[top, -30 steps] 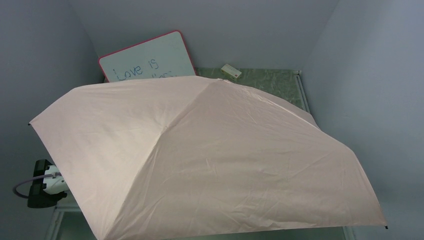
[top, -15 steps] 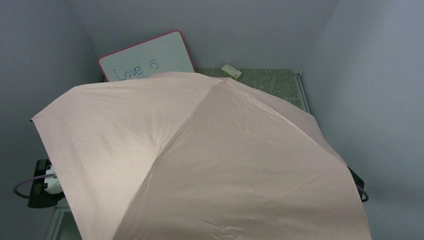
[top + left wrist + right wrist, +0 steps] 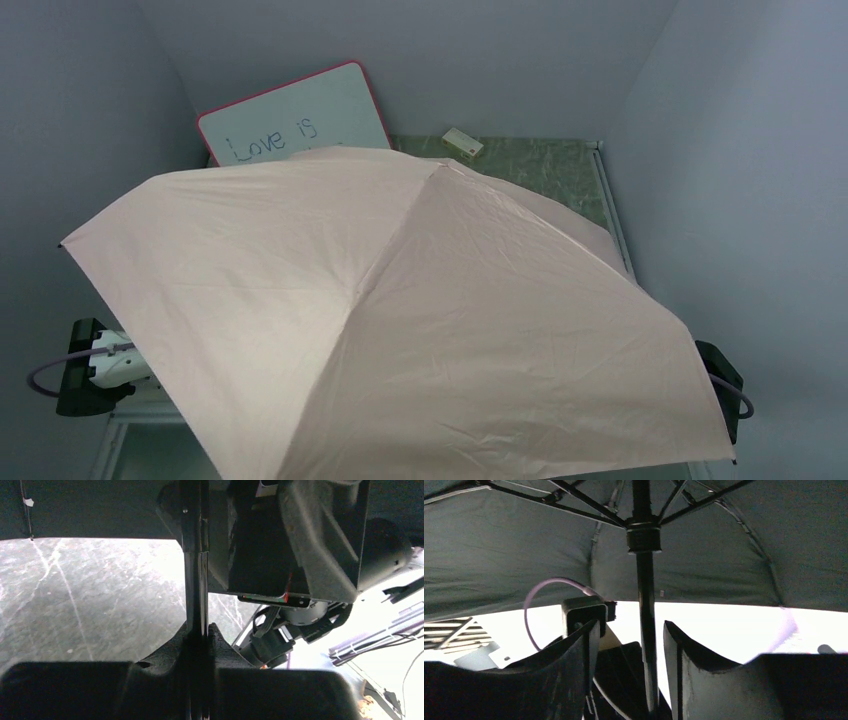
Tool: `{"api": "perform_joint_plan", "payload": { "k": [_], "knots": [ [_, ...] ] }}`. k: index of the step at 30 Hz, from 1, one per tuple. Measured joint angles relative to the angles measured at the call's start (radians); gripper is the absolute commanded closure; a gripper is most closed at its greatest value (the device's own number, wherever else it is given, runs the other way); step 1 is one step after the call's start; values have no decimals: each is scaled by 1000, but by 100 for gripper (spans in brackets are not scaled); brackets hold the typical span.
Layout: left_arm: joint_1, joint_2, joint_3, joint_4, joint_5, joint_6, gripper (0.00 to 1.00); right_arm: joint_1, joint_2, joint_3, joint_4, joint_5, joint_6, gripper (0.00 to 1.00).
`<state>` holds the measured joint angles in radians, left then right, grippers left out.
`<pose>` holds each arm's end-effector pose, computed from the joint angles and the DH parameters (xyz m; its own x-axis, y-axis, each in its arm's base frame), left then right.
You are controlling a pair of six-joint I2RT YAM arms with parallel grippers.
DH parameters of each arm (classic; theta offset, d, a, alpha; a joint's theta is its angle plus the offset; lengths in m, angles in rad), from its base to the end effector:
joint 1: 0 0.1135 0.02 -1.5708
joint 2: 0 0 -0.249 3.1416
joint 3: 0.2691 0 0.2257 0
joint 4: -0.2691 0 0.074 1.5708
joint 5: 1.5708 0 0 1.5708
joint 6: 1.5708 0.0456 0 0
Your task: Put away the umbrella
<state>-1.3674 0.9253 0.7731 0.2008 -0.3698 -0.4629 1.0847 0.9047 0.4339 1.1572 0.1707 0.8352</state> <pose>0.0587 -0.2031 0.3444 -0.3664 -0.2846 -0.8859 0.7562 0.4636 -0.4617 0.0906 0.1549 0.3394 -0.4018 0.8035 -0.4392 -0.7630 -0.0286 0.6458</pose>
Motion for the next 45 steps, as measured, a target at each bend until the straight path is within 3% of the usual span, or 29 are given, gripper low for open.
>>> {"api": "perform_joint_plan", "payload": {
  "k": [17,23,26,29,31,45],
  "knots": [
    [5,10,17,-48,-83,36,95,0,-96,-112,-208,101,-56,40],
    [5,9,17,-40,-84,29,95,0,-128,-113,-206,114,-68,40],
    [5,9,17,-40,-87,24,95,0,-130,-108,-194,117,-70,36],
    [5,9,15,-38,-97,17,95,0,-121,-72,-226,126,-70,24],
    [5,6,9,-32,-103,13,95,0,-113,-39,-246,129,-72,22],
    [5,-5,-13,-11,-117,10,95,0,-70,8,-222,159,-72,23]
  ]
}}
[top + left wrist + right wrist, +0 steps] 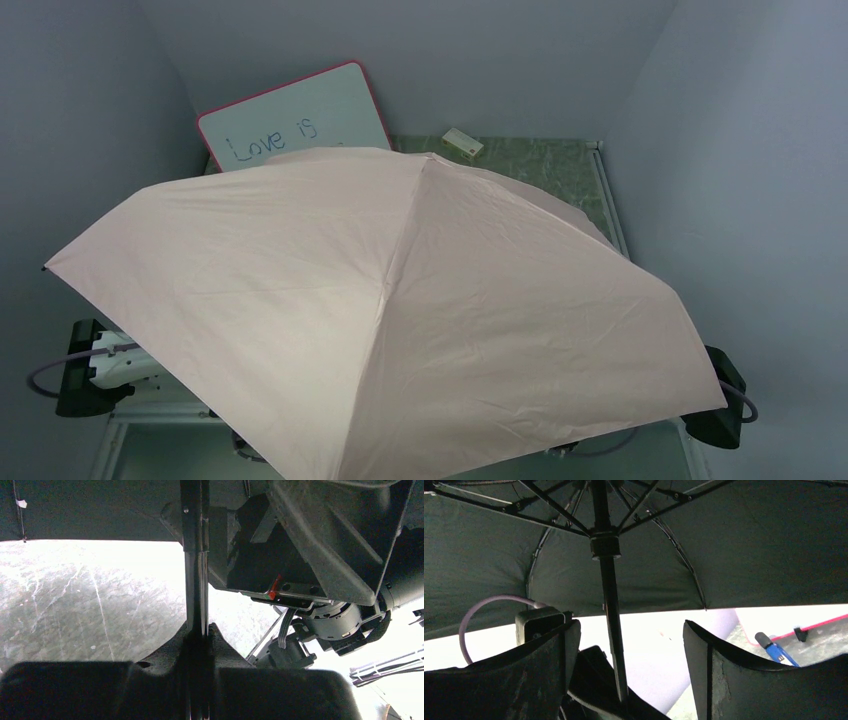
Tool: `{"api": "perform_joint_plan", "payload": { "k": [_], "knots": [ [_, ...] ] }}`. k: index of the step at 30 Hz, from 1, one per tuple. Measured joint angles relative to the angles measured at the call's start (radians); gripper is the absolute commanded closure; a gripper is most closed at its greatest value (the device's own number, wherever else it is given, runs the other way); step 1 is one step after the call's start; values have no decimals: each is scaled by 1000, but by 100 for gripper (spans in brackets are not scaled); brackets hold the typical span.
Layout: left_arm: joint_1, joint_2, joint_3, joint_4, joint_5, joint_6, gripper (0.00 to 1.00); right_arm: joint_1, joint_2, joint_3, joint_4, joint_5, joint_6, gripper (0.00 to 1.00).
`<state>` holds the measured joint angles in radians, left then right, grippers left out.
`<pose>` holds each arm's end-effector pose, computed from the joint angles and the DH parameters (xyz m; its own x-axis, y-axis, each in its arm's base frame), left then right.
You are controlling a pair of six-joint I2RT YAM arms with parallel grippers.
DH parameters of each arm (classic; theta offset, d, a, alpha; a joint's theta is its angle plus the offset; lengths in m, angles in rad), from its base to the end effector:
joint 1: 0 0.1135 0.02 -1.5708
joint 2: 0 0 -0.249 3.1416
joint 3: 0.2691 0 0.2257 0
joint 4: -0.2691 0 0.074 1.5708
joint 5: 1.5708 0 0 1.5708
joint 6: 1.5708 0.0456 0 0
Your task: Put away the umbrella
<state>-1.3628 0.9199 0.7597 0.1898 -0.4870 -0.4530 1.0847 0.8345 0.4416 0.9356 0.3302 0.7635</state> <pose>0.0638 -0.1989 0.3395 -0.3307 -0.3062 -0.8927 0.6933 0.5629 -0.4499 0.0958 0.1496 0.3306 -0.3143 0.8052 -0.5028 -0.6774 0.1809 0.7131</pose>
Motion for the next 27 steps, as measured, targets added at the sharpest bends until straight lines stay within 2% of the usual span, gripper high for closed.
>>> {"api": "perform_joint_plan", "payload": {
  "k": [12,27],
  "knots": [
    [0,15,0,0,0,-13,95,0,129,90,144,32,-17,24],
    [0,29,0,-2,1,-25,95,0,211,164,160,98,-35,33]
  ]
}}
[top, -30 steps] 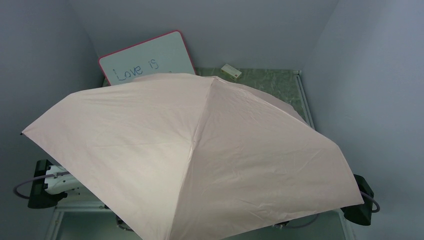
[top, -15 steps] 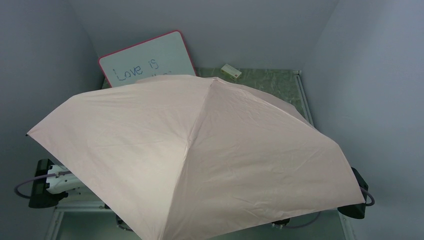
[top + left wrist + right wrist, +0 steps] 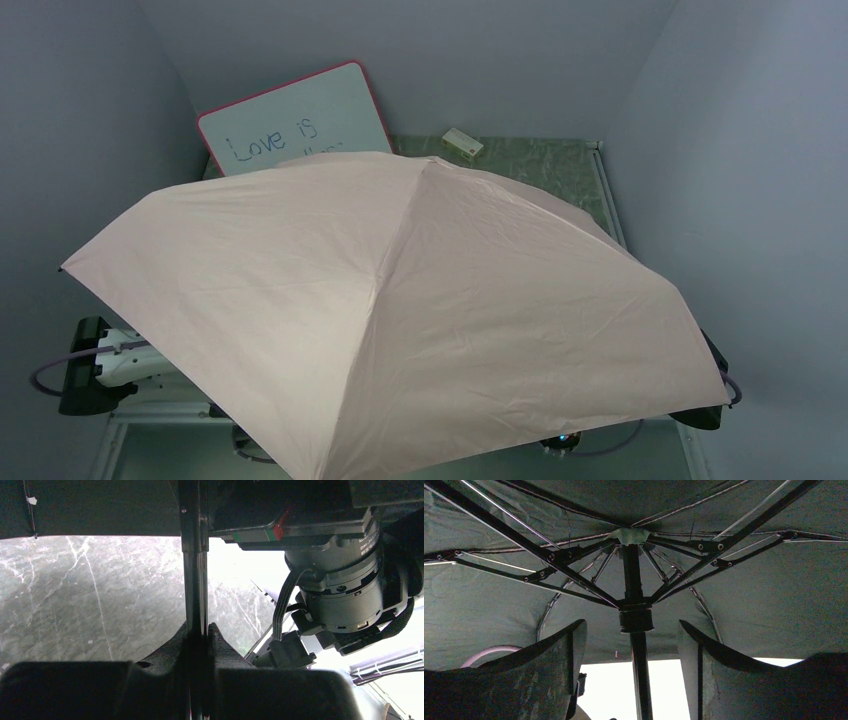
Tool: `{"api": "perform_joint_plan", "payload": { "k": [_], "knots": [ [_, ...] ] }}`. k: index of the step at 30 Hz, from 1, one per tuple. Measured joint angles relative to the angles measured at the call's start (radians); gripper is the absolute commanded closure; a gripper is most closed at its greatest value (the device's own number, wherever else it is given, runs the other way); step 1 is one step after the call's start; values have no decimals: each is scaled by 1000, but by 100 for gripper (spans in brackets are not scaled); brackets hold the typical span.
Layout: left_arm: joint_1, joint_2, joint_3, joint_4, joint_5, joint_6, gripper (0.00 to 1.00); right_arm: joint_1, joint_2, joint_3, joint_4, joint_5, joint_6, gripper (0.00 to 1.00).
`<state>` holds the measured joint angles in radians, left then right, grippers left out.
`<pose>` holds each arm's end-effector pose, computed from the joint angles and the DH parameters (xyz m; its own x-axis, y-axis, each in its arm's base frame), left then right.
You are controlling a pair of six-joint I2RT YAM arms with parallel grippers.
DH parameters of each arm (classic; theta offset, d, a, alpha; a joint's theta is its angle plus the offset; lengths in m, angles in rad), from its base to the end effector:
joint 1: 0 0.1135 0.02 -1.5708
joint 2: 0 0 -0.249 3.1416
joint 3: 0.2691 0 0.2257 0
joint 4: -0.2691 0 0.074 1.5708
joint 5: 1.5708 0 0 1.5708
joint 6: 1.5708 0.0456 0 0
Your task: Put away the umbrella
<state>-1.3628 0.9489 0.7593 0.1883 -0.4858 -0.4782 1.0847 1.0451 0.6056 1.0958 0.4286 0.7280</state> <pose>0.0651 -0.2052 0.3337 -0.3540 -0.2931 -0.8881 0.6825 0.5683 -0.4596 0.1144 0.1759 0.3611 -0.2199 0.8792 -0.4227 -0.6752 0.1756 0.7165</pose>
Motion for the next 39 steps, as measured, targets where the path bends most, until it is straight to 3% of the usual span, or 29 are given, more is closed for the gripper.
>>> {"api": "perform_joint_plan", "payload": {
  "k": [14,20,21,33,39],
  "knots": [
    [0,1,0,-2,7,-2,95,-6,20,19,29,13,-10,50],
    [0,0,0,2,11,-9,95,-23,31,19,30,4,-13,98],
    [0,-2,0,2,11,-12,95,-26,34,19,30,1,-16,100],
    [0,-10,-2,-39,16,-21,95,-32,23,-44,80,-21,7,100],
    [-3,11,-4,-70,46,-22,59,-32,18,-148,207,28,65,100]
  ]
}}
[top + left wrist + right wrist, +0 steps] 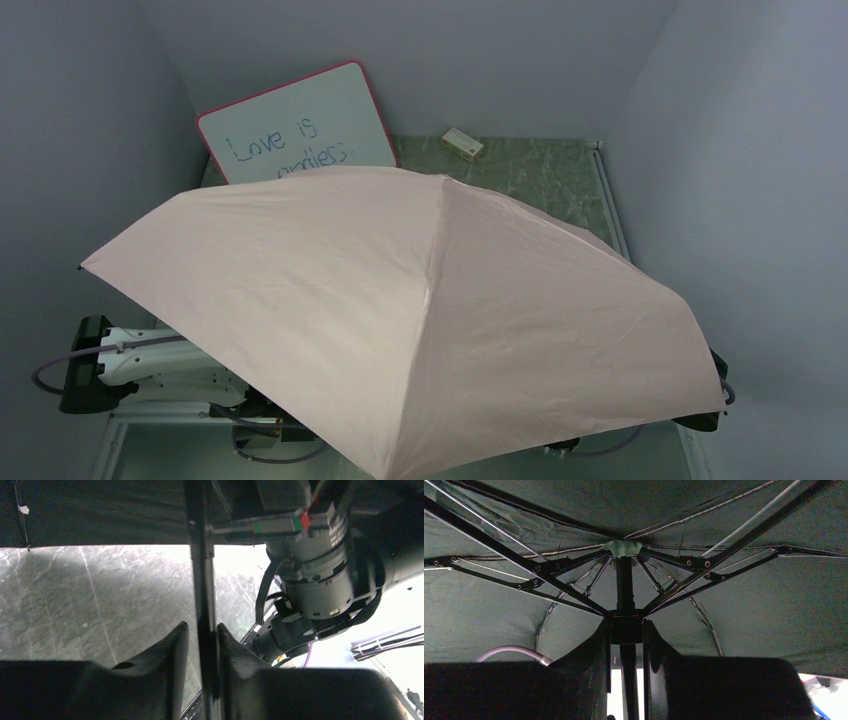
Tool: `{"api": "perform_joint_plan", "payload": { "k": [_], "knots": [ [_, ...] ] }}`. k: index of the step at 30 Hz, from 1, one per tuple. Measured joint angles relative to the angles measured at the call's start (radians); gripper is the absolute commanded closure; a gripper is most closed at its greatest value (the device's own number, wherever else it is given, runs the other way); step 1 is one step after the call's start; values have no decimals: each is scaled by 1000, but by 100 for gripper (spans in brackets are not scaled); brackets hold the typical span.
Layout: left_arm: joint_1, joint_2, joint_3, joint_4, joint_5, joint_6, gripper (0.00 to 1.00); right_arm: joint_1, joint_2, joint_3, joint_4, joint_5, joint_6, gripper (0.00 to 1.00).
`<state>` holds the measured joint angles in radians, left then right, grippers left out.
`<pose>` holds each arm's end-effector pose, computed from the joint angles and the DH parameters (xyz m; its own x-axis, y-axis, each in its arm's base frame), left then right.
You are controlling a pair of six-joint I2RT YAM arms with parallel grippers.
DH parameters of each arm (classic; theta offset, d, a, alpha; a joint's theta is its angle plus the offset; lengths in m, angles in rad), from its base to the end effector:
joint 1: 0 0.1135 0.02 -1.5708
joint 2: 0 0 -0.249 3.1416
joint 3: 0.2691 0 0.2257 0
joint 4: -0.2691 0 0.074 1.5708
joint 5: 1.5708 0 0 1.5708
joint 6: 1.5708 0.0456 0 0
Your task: Put away the umbrella
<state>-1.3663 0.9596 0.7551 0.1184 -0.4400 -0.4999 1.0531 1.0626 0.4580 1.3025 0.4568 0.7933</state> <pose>0.0631 -0.2087 0.3221 -0.3987 -0.2133 -0.8919 0.6935 0.5663 -0.4454 0.1165 0.1638 0.3306 -0.2135 0.9175 -0.3355 -0.6564 0.1196 0.7449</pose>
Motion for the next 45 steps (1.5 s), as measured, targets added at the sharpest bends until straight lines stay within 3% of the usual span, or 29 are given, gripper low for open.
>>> {"api": "perform_joint_plan", "payload": {
  "k": [4,10,15,19,25,34,45],
  "knots": [
    [2,-3,-13,29,6,-5,46,2,0,-35,71,19,15,100],
    [2,-10,-70,55,26,-40,45,3,0,-44,98,55,15,100],
    [2,-10,-111,100,70,-77,65,3,7,-44,108,76,13,100],
    [1,2,-127,132,112,-98,93,3,17,-44,107,82,6,100],
    [1,0,-125,117,118,-104,95,3,4,-44,77,82,-14,100],
    [-4,-49,-84,-21,111,-74,95,5,-90,-45,-64,70,-39,69],
    [6,-50,-81,-98,63,-64,95,-4,-101,-31,-153,102,-76,48]
  ]
}}
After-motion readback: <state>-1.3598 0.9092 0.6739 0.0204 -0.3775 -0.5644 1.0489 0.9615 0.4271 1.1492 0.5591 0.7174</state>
